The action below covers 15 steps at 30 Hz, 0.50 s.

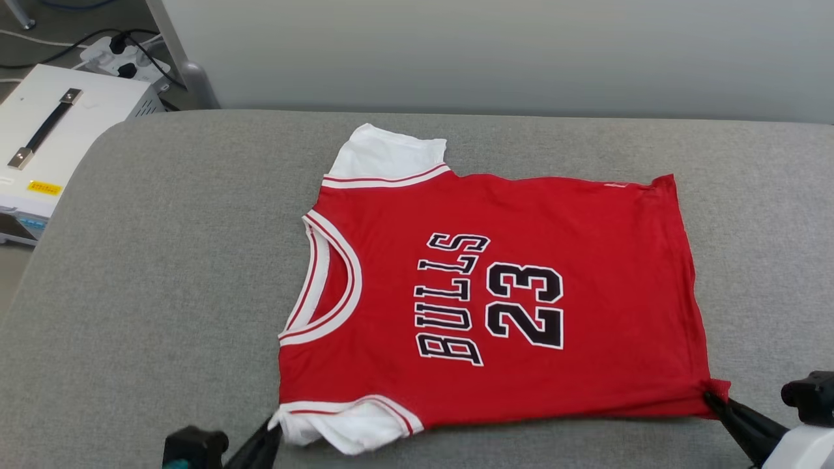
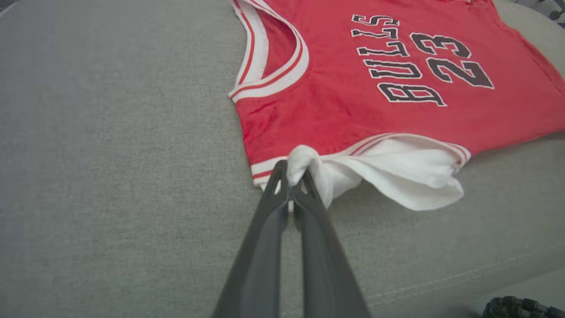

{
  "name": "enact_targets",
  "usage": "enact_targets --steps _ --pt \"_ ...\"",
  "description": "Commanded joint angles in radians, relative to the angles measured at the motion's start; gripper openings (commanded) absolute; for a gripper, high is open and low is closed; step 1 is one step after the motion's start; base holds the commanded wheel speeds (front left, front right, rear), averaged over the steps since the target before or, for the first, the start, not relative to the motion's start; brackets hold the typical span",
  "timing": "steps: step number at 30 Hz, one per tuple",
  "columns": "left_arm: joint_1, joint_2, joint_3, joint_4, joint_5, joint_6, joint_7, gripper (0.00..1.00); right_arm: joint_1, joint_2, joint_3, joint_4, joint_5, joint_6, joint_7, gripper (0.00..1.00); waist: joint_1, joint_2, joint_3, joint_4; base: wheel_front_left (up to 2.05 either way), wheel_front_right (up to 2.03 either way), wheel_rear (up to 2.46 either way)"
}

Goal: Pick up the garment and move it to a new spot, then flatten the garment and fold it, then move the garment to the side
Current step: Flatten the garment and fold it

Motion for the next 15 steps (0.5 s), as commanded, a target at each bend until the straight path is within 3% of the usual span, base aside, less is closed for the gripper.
enact_targets --steps 1,9,15 --pt "-0.053 0.002 0.010 0.011 0.019 -0.010 -0.010 0.00 -0.012 0.008 -0.017 -0.011 -0.012 -0.001 0.013 0.00 0.0001 0.0000 0.020 0.001 0.00 0.00 0.00" --pt "-0.305 -0.041 0.002 0.111 0.081 -0.094 0.018 0.00 -0.088 0.041 -0.106 -0.039 -0.019 -0.001 0.075 0.00 0.0001 0.0000 0.100 -0.009 0.00 0.00 0.00" --pt "-0.500 -0.080 0.000 0.262 0.113 -0.171 0.026 0.00 -0.197 0.053 -0.129 -0.025 -0.014 -0.001 0.112 0.00 0.0001 0.0000 0.192 -0.026 0.00 0.00 0.00"
